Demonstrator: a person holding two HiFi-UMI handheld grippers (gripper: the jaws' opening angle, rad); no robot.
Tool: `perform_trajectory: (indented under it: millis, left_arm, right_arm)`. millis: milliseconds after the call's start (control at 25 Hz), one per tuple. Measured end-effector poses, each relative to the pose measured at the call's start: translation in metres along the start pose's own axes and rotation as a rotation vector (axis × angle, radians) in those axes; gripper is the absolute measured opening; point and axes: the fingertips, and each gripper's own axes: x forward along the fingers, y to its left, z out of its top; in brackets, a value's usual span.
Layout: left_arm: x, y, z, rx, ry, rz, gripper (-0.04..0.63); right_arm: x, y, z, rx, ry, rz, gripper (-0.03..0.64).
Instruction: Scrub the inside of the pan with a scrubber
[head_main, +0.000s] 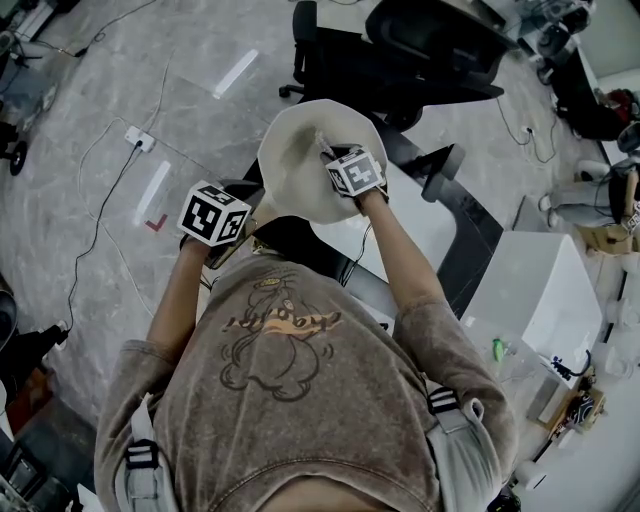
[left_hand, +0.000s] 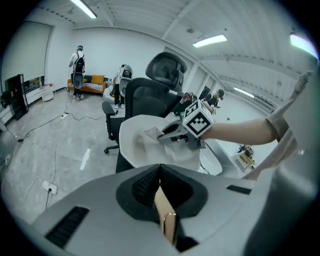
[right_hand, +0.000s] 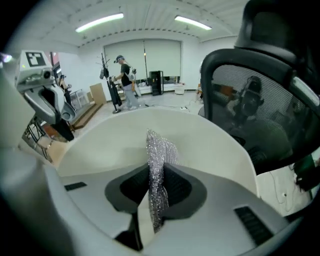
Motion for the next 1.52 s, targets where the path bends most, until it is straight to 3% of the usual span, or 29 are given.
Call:
perform_trajectory:
  millis: [240,560,720,1000,1520]
  left_arm:
    - [-0.009,-0.005,0.051,0.072,-0.191,0.045,0.018]
    - [-0.037,-0.018,0.103,0.143,-0.490,0.091,0.017]
    - [-0.050,-0.022,0.115,0.171,-0.613,0.114,0.018]
    - [-0.052,-0.023,0.118,0.197,-0.661,0.128,0.018]
    - [-0.052,-0.013,0.113,0.158,-0.669,0.167,0.018]
  right_arm:
    - [-0.061,0.009,0.031,0.065,-0.212,-0.011,0.083]
    - [-0.161,0.042,0.076,0.114,-0.620,-0.078,0.083]
    - [-0.180,0.052,0.073,0.110,-0.728,-0.131,0.084]
    - [-0.188,0.059,0.070,0.173,-0.819,-0.127,0.083]
    - [-0.182,0.062,0.074,0.174,-0.809,-0.159,0.083]
